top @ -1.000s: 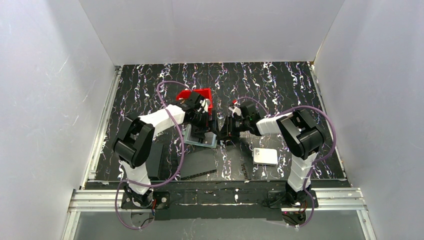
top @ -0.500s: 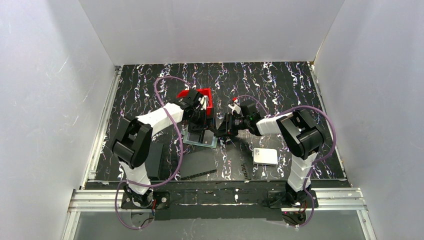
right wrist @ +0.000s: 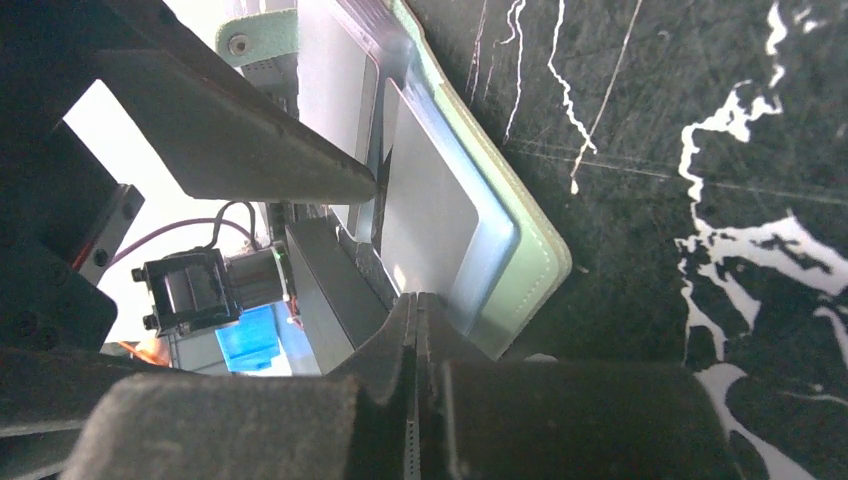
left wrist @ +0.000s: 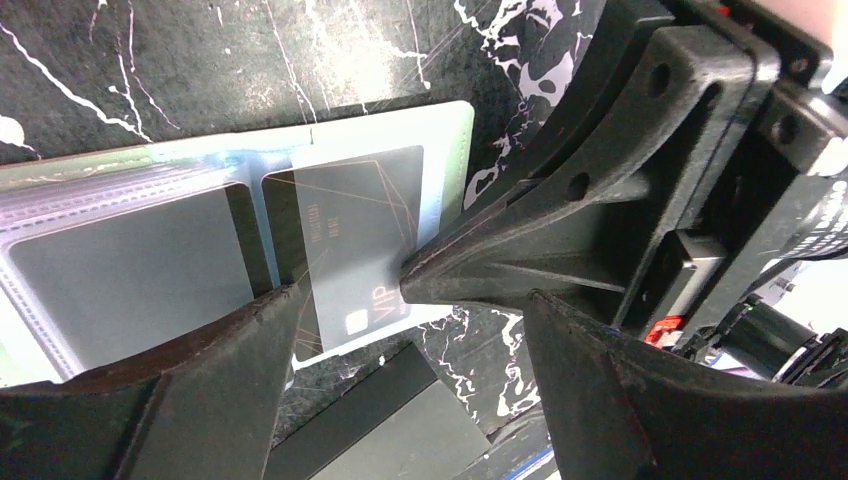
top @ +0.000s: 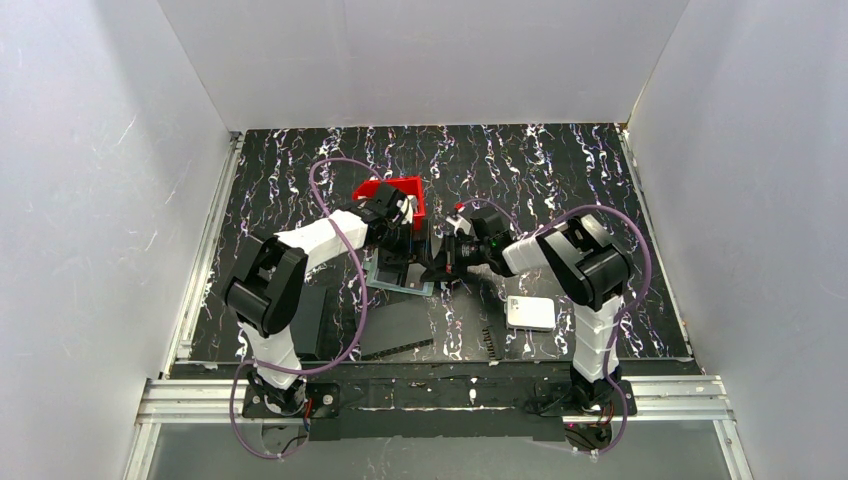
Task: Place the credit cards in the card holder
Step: Insert the credit card into the card holder.
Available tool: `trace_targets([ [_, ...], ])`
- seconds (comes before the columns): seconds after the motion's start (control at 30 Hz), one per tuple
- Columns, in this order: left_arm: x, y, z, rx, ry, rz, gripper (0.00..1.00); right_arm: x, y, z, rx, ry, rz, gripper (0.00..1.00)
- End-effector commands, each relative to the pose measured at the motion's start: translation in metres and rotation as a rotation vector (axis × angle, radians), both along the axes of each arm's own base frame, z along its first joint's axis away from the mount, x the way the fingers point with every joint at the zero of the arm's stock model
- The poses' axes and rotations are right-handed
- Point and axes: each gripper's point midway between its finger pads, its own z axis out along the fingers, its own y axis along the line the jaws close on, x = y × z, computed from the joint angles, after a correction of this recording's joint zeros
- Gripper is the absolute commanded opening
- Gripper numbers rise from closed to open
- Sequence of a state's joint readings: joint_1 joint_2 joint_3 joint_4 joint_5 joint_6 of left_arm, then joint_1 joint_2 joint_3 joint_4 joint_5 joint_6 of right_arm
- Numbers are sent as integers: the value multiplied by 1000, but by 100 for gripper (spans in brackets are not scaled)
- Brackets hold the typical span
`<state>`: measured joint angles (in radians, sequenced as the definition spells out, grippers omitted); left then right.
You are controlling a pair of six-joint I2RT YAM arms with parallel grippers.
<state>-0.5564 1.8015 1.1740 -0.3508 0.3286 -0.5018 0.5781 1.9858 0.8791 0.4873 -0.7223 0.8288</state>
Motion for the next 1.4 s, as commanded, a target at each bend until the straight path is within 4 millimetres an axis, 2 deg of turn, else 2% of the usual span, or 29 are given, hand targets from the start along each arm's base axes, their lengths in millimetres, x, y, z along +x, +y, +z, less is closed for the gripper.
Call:
trace_targets([
  [0.0, -6, 0, 8, -29, -2, -5, 80, 10, -8, -18, -44, -15, -51, 1],
  [0.1, -8, 6, -2, 13, 11, -3, 81, 7, -21, -34, -96, 4, -67, 1],
  [0.2, -8, 14, -12, 60, 9, -4, 81, 7, -29, -40, -108, 20, -81, 1],
  [0.33, -5, 25, -16, 120, -17, -1, 82, 7, -33, -42, -111, 25, -85, 1],
  [0.7, -6, 25, -21, 190, -35, -34, 84, 8, -30, -42, -98, 29, -74, 1],
  [0.87, -14, 11, -28, 121, 31, -37, 83, 7, -26, -26, -54, 28, -59, 2],
  [0.93, -14, 5, -24, 72, 45, -25, 81, 9, -26, -14, -40, 12, -64, 14],
  [1.03, -10, 1, -12, -3, 44, 5, 81, 13, -30, -1, -29, -10, -69, 18],
  [1.17, -6, -4, -1, -113, 73, 39, 80, 14, -35, 5, -18, -12, -71, 20],
  [1.37, -11, -5, -8, -176, 128, 74, 78, 14, -34, 8, 3, -1, -80, 25],
])
